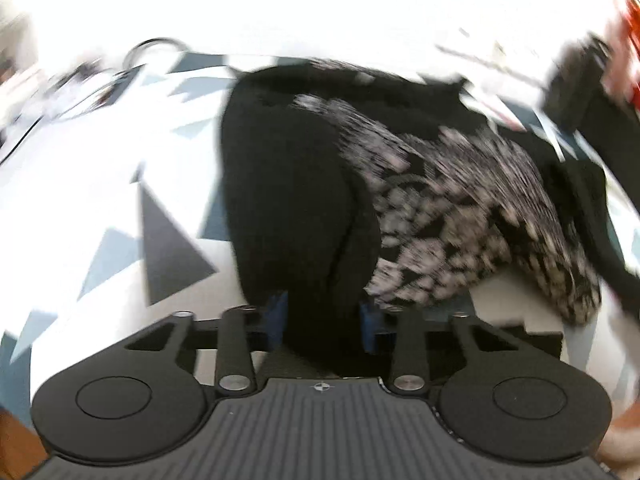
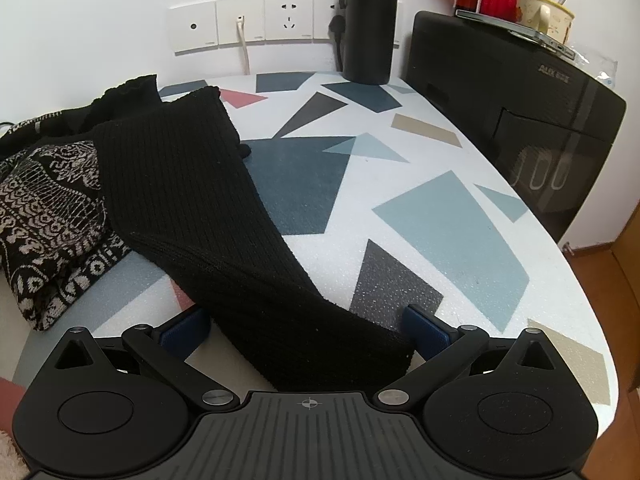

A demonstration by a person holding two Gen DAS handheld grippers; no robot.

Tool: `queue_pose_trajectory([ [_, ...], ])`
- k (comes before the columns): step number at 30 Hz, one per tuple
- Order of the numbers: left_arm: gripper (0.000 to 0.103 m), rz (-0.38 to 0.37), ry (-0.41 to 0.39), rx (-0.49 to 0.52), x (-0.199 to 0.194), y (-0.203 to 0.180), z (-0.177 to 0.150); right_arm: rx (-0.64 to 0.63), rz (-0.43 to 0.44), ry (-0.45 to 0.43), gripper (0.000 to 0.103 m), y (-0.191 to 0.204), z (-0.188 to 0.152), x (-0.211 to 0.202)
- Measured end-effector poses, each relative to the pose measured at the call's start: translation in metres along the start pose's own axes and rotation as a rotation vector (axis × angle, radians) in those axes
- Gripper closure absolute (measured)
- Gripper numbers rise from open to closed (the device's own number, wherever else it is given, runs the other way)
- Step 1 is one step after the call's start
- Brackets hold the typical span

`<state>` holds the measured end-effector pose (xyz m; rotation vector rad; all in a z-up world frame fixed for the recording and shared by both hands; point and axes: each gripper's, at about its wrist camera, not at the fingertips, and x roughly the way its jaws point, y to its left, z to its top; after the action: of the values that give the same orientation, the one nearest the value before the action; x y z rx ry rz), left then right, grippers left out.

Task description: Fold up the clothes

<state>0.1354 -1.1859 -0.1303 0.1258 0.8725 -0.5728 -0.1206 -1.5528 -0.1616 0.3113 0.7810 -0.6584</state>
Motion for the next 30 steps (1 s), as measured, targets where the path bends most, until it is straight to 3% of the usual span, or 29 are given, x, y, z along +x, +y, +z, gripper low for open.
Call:
queue_pose_trajectory([
  [4, 0.082, 0.028, -0.109, -0.111, -0.021, 0.019, 0.006, 0.009, -0.006, 0.01, 0.001, 0.001, 0.002, 0.001],
  [7, 0.084, -0.002, -0.19, -0.104, -0.038, 0.018, 0.019, 0.024, -0.005, 0.06, 0.001, 0.0, 0.009, 0.003],
  [11, 0.087, -0.094, -0.29, -0.111, -0.055, 0.013, 0.04, 0.099, 0.022, 0.084, 0.001, -0.011, 0.015, -0.011],
  [15, 0.093, -0.187, -0.375, -0.077, -0.064, 0.002, 0.061, 0.076, 0.006, 0.112, 0.001, -0.016, 0.008, -0.023],
  [19, 0.093, -0.247, -0.383, -0.046, -0.056, -0.002, 0.074, -0.004, -0.059, 0.138, 0.001, -0.011, -0.001, -0.025],
  [22, 0.092, -0.256, -0.32, -0.07, -0.042, 0.012, 0.075, -0.054, -0.125, 0.133, 0.001, -0.001, -0.001, -0.024],
  [24, 0.074, -0.263, -0.271, -0.088, -0.034, 0.024, 0.073, -0.065, -0.13, 0.132, 0.001, 0.003, 0.003, -0.022],
  [25, 0.041, -0.26, -0.245, -0.089, -0.032, 0.029, 0.071, -0.07, -0.131, 0.136, 0.001, 0.006, 0.004, -0.02],
  [26, 0.018, -0.254, -0.219, -0.088, -0.03, 0.033, 0.068, -0.074, -0.132, 0.141, 0.001, 0.008, 0.006, -0.017],
  [30, 0.015, -0.254, -0.122, 0.011, -0.026, 0.031, 0.044, -0.051, -0.135, 0.151, 0.001, 0.014, 0.01, -0.009],
])
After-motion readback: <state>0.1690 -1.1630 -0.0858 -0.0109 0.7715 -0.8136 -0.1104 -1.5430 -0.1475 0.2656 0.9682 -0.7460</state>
